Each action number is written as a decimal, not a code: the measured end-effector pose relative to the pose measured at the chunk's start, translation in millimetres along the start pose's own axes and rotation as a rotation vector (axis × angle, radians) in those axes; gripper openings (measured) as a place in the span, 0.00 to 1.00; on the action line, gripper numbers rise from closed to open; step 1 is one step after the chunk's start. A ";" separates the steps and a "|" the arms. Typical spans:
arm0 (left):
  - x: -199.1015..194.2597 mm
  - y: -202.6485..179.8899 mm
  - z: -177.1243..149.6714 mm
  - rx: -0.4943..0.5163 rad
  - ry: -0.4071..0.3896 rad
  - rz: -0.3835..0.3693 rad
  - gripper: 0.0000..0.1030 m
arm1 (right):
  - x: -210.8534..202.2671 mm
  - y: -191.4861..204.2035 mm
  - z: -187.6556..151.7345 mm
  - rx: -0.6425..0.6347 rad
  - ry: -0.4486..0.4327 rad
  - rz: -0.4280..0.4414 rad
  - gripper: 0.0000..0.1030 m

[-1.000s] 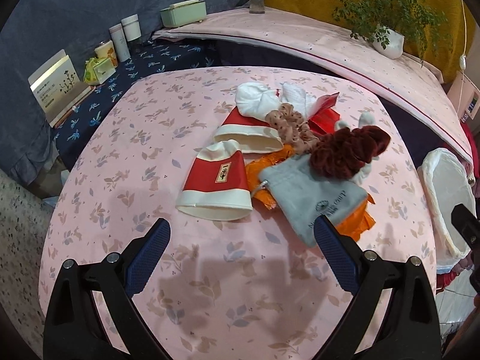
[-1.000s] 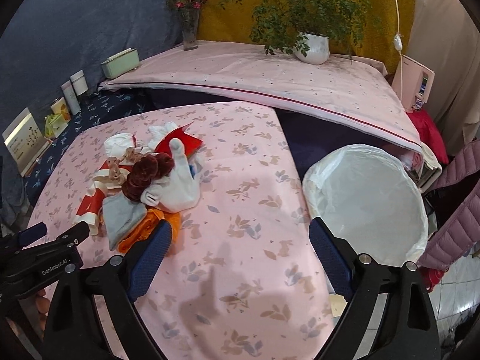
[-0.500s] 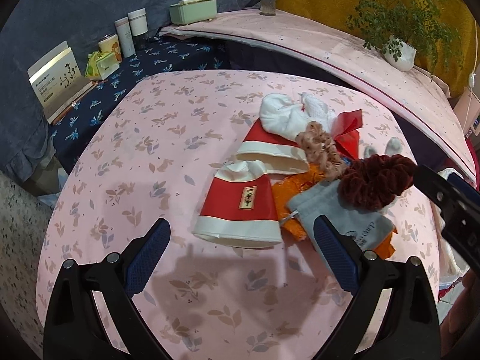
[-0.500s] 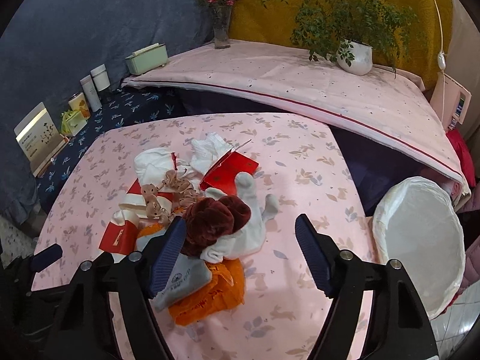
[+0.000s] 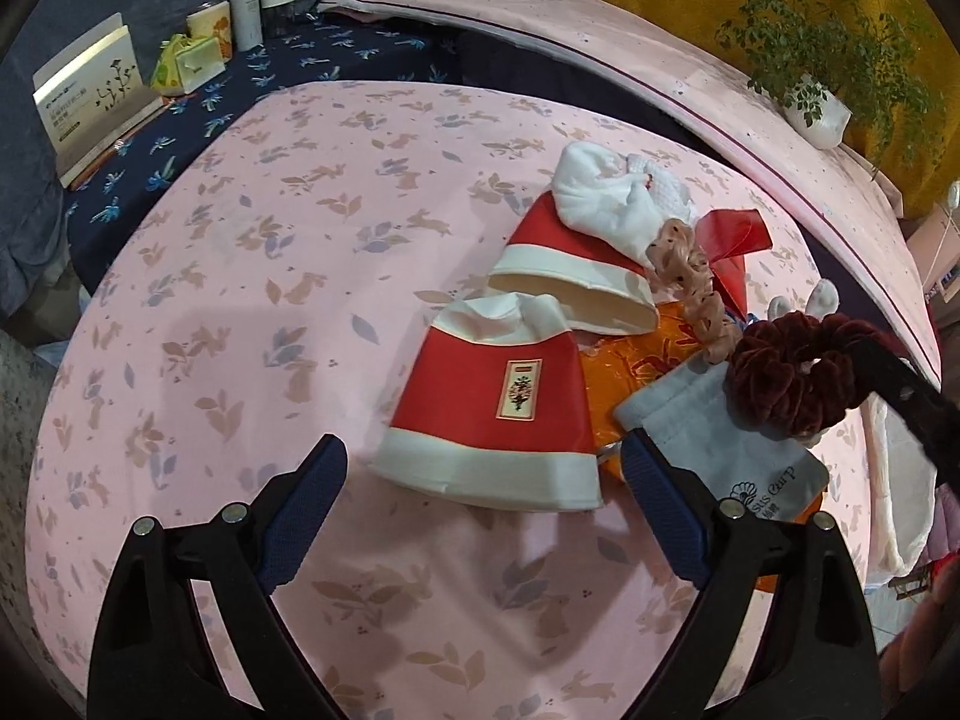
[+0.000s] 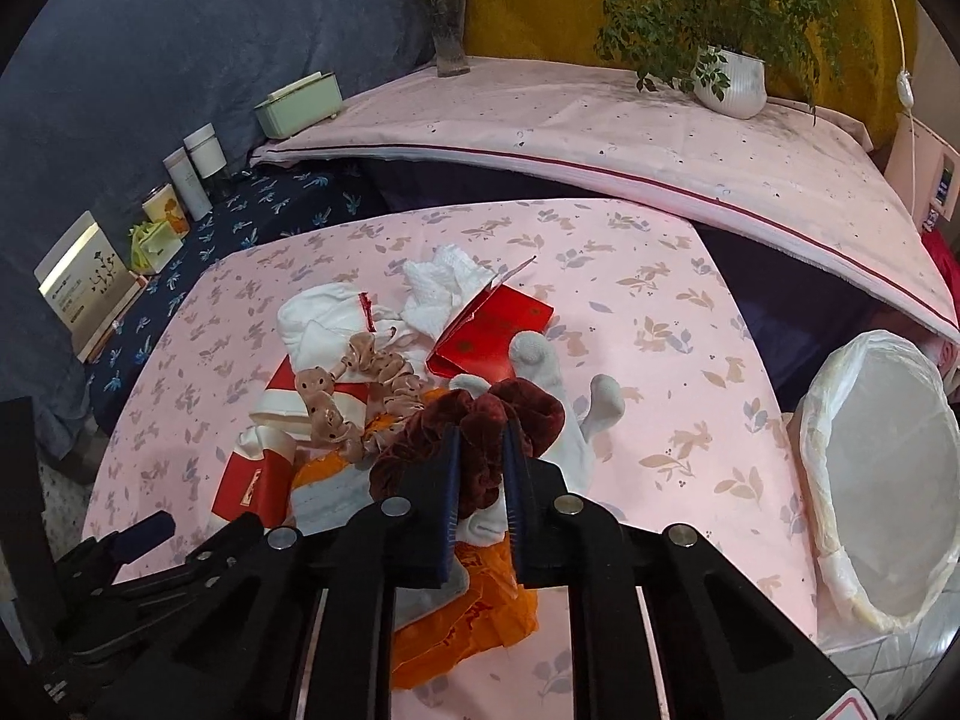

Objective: Collect trash
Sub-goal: 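Reach the right gripper to the dark red velvet scrunchie and close on it, then grasp the red-and-white paper cup with the left gripper while right lifts scrunchie, then carry cup and scrunchie to the bin and open both grippers over it, then return both tools to the pile and grasp the grey pouch with the left gripper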

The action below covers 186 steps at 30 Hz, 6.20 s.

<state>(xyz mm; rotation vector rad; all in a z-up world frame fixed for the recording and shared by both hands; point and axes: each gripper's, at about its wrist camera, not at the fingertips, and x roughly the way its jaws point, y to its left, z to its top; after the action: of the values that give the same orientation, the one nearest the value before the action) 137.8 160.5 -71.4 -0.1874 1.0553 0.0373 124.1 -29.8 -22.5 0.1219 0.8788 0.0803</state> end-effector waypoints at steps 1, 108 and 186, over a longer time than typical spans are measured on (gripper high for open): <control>4.0 -1.5 -0.5 0.006 0.014 -0.007 0.75 | -3.4 0.1 1.2 0.001 -0.006 0.003 0.12; -49.9 -359.7 -49.3 0.575 0.027 -0.463 0.36 | -114.1 -285.9 -43.9 0.513 -0.182 -0.267 0.28; -23.9 -59.4 -15.0 -0.055 0.120 -0.300 0.01 | -27.3 -47.8 -44.5 0.127 0.035 0.001 0.48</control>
<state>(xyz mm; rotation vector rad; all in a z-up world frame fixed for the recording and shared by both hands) 120.3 100.9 -49.7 -0.4000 1.1367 -0.2182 73.3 -77.2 -36.5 0.2398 0.9190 0.0274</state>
